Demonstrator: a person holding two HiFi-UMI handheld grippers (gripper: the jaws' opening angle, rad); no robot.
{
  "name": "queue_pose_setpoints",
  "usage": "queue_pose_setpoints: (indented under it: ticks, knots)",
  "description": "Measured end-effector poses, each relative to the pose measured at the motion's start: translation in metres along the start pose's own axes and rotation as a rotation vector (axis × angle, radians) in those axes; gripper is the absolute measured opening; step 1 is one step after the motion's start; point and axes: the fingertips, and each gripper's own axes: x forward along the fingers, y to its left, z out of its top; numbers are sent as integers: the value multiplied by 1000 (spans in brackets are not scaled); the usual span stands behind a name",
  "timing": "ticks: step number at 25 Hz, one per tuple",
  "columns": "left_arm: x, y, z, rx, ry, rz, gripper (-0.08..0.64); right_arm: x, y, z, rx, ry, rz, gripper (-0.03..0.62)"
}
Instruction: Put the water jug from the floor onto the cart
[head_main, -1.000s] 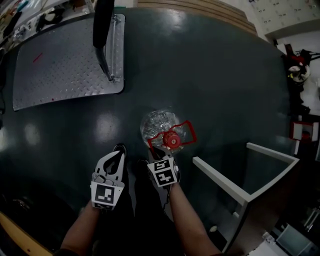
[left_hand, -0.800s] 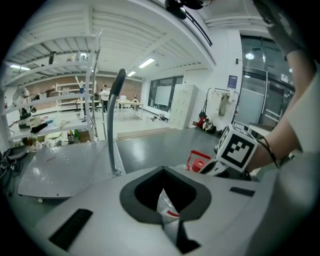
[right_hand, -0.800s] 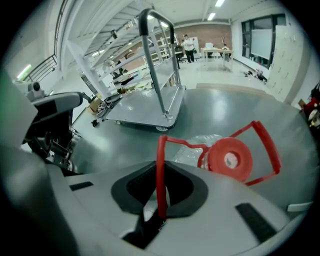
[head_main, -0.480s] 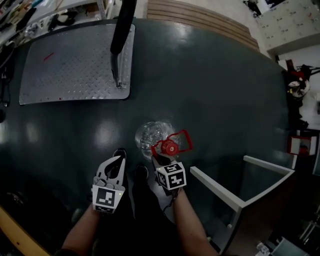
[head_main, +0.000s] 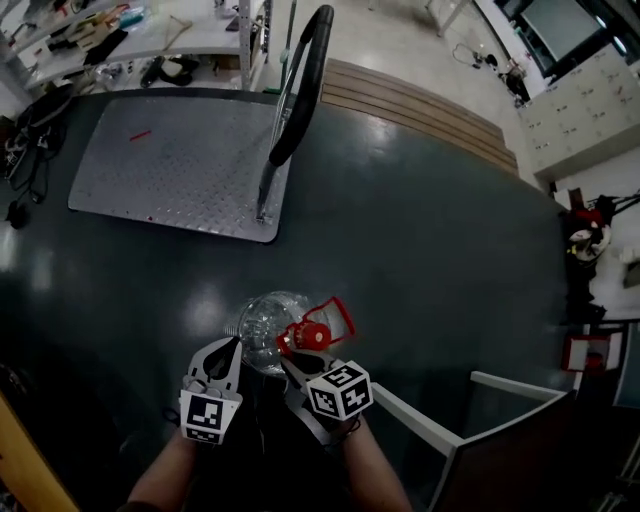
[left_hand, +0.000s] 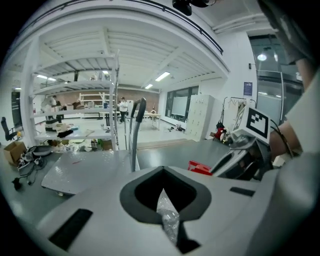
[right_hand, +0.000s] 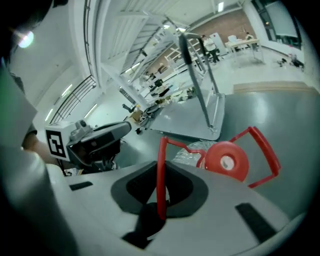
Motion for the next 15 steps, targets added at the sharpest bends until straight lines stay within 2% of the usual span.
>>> queue_pose_setpoints:
  ticks: [4, 8, 12, 15]
  knots:
    - [-34, 26, 25, -19, -60, 102, 8, -6, 52, 17, -152, 46, 80, 26]
    - [-64, 56, 37, -63, -99, 198, 8, -4, 87, 37, -252, 91, 132, 26]
    - [-93, 85, 55, -84, -123, 266, 8, -5, 108, 67, -296, 107, 133, 26]
    - [-115, 109, 68, -90, -154, 294, 8, -1, 128, 87, -286, 93, 134, 26]
